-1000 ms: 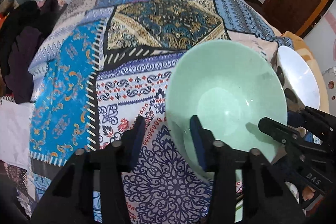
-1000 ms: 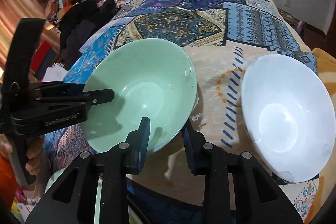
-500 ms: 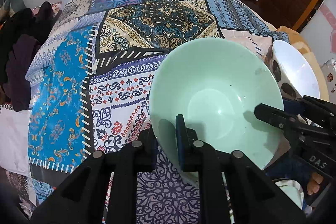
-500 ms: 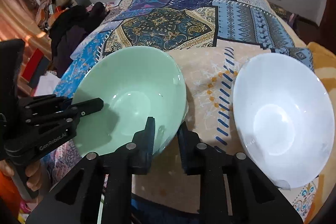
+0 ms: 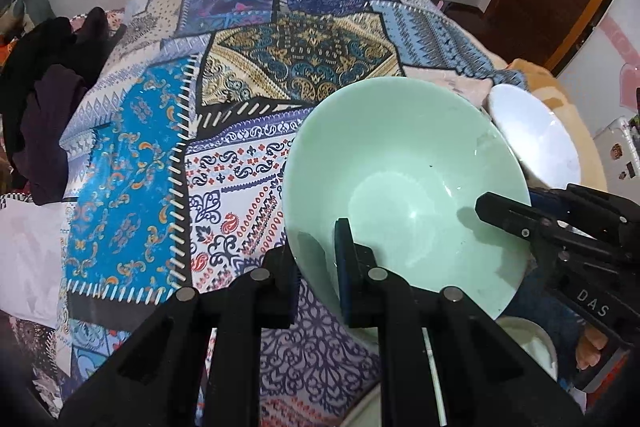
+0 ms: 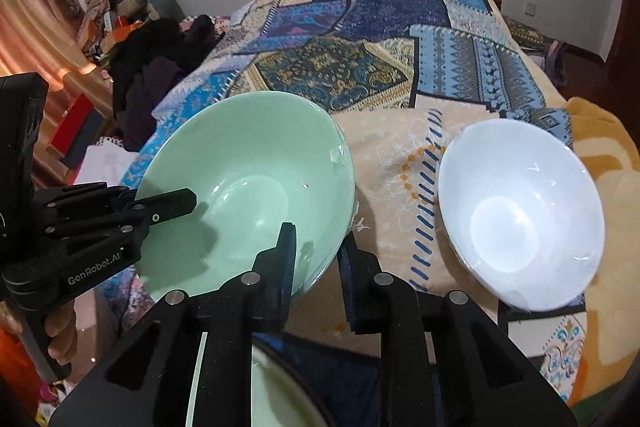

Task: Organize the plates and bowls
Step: 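Lift the light green bowl and carry it toward the pink bowl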

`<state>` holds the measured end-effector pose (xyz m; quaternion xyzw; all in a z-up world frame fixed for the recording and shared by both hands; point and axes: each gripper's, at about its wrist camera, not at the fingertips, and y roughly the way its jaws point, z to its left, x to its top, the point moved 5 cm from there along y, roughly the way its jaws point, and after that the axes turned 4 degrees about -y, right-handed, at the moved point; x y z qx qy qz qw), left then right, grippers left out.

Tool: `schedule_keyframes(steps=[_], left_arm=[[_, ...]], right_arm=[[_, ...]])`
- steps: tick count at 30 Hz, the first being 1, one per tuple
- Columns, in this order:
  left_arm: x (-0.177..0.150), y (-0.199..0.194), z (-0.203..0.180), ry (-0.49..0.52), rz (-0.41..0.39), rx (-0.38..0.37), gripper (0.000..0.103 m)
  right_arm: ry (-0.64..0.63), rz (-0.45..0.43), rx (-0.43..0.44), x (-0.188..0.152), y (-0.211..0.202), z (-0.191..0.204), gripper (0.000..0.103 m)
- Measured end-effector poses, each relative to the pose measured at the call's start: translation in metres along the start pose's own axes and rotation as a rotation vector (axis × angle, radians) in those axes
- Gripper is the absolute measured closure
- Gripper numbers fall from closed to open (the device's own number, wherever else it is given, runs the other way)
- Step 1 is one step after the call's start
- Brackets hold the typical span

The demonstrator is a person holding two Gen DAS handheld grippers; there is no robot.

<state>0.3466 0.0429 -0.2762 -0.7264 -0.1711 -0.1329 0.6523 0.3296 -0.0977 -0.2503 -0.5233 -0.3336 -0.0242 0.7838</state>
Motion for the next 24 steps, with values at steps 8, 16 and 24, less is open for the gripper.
schedule_keyframes(steps=[8,16,24], left_arm=[[-0.008,-0.048,-0.002,-0.01,-0.06,-0.009,0.088],[-0.028,-0.099,-0.001,-0.017,-0.121,-0.018,0.088],[-0.056,-0.145,0.006,-0.024,-0.162,-0.012,0.088]], right_arm=[[-0.026,-0.058,0.0,0.0,-0.038,0.022,0.084],[-0.057,-0.108,0.003,-0.007,-0.073,0.049,0.084],[-0.093,-0.13,0.022,-0.019,-0.092,0.077,0.084]])
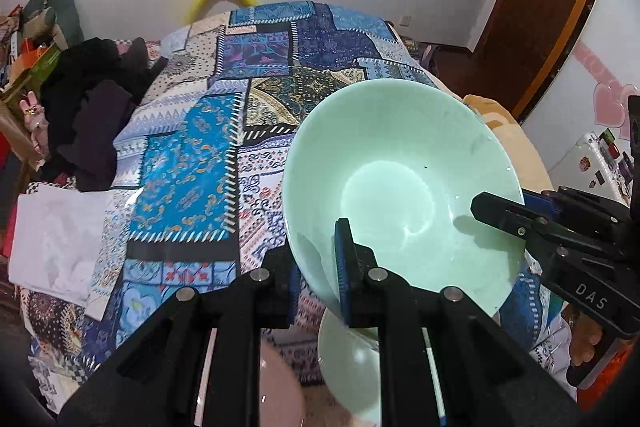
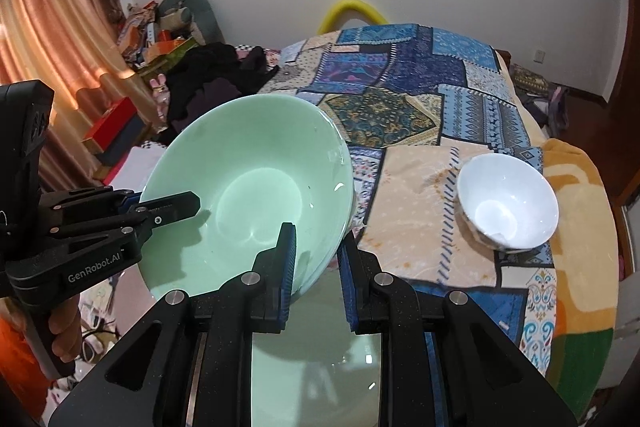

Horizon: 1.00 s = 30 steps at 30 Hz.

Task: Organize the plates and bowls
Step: 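Lift the light green bowl and carry it toward the pink bowl, then lower the light green bowl into the pink bowl with the left tool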

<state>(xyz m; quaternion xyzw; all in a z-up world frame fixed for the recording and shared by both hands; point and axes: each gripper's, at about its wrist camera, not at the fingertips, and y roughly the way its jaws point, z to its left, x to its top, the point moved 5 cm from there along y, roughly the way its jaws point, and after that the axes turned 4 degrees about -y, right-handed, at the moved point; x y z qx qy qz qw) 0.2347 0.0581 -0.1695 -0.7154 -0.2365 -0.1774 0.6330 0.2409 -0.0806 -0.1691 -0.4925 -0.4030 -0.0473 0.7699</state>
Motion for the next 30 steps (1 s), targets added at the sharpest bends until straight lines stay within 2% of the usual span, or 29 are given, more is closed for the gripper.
schedule_keyframes(steps=[12,30], left_arm=[[-0.044,-0.04,0.036,-0.064,-0.02,0.026,0.088],[-0.118,-0.057,0.122,-0.206,0.025,0.099,0.088]], right_arm=[[-0.035,0.009,0.061,-0.019,0.002,0.051,0.084],[-0.114,0.128,0.166,-0.052,0.052,0.13,0.084]])
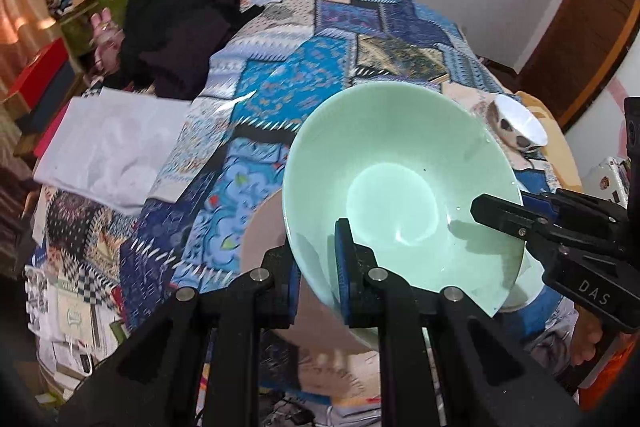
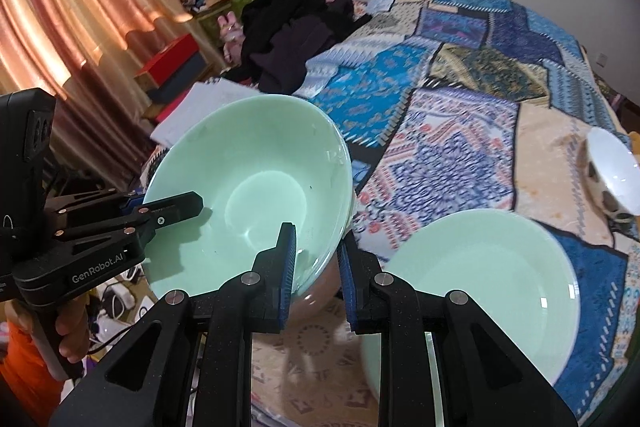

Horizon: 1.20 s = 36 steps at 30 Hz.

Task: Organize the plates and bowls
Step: 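Lower the light green bowl into the pink bowl with the left tool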

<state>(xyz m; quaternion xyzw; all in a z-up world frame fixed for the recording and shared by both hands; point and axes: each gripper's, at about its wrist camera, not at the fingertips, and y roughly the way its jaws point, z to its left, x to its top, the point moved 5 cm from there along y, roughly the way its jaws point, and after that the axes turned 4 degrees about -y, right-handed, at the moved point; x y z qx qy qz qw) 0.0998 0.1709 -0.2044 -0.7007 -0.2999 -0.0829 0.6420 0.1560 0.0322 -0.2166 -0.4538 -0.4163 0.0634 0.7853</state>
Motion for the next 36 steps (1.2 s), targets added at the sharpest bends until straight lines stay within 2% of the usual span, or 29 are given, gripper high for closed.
schedule_keyframes(steps=[12,25,36], left_arm=[[-0.026,0.025,0.031,-0.056,0.068,0.009,0.088],[-0.034,0.044,0.035,-0.053,0.108,0.015,0.088],[-0.036,0.054,0.033,-0.041,0.125,0.016,0.088]], right_arm=[[0.006,0.081,0.019,-0.016,0.032,0.007,0.084],[0.013,0.125,0.015,-0.024,0.046,0.002,0.084],[-0.002,0.116,0.009,-0.024,0.04,0.002,0.081]])
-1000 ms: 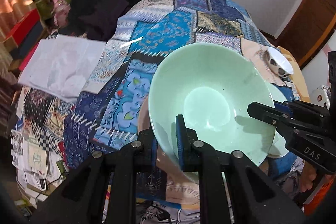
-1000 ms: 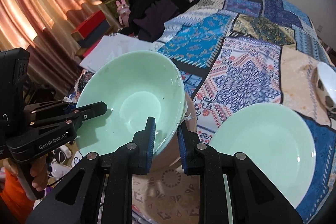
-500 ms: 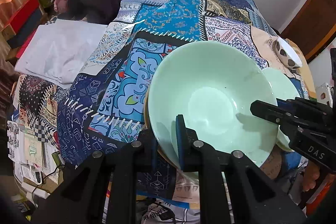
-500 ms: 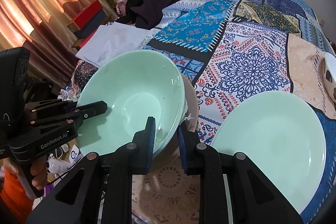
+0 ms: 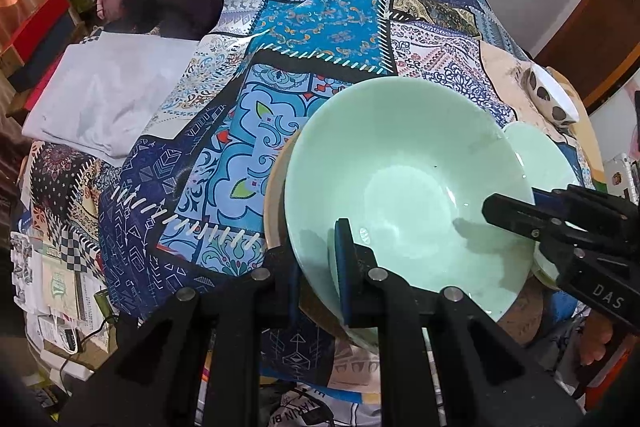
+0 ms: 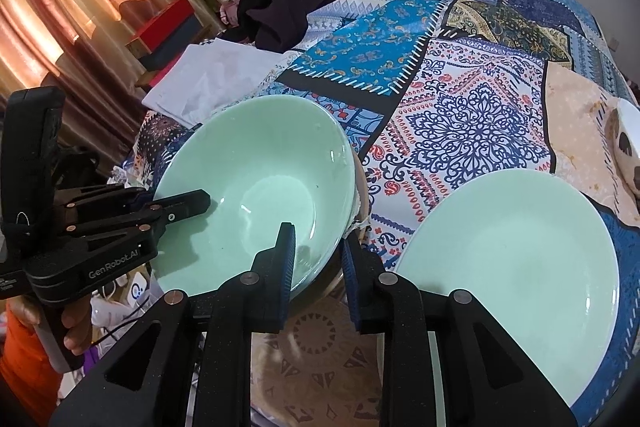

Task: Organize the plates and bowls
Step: 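Lower the light green bowl into the pink bowl with the left tool, then open the left tool and release the light green bowl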

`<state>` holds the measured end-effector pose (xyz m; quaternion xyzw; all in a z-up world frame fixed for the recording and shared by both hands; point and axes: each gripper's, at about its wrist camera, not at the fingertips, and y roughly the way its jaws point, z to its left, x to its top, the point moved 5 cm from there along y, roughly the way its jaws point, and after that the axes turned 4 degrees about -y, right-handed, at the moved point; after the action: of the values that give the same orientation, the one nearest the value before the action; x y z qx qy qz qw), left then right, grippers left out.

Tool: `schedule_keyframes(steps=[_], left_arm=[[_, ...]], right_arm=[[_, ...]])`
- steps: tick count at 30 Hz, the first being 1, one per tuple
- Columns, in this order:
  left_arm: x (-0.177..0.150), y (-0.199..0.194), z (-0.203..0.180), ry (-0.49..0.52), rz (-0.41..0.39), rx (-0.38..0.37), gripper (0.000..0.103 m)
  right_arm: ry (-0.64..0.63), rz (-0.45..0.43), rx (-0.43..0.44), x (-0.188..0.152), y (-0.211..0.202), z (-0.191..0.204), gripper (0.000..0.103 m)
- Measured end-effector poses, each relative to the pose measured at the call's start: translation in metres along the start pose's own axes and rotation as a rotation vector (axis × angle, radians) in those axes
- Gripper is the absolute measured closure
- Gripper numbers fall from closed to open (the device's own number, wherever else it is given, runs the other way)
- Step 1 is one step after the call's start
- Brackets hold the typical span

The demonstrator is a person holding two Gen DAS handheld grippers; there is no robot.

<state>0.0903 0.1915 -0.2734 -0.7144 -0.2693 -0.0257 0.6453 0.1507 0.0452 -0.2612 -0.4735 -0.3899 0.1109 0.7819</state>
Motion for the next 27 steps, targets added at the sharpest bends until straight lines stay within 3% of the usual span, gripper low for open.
schedule_keyframes(steps=[4,16,22,27], left_arm=[[-0.002,0.001,-0.004,0.028,-0.008,0.027,0.087],[0.0,-0.004,-0.009,0.043,-0.005,0.063,0.083],[0.007,-0.017,-0.015,0.025,-0.017,0.072,0.059],[0.02,-0.046,-0.022,0.037,-0.119,0.099,0.047]], right_arm=[[-0.015,-0.019,-0.042,-0.001,-0.005,-0.004,0.078],[0.003,-0.022,-0.032,-0.006,-0.013,-0.015,0.073],[0.012,-0.069,-0.04,-0.006,-0.032,-0.024,0.063],[0.02,-0.131,-0.067,-0.004,-0.059,-0.04,0.059]])
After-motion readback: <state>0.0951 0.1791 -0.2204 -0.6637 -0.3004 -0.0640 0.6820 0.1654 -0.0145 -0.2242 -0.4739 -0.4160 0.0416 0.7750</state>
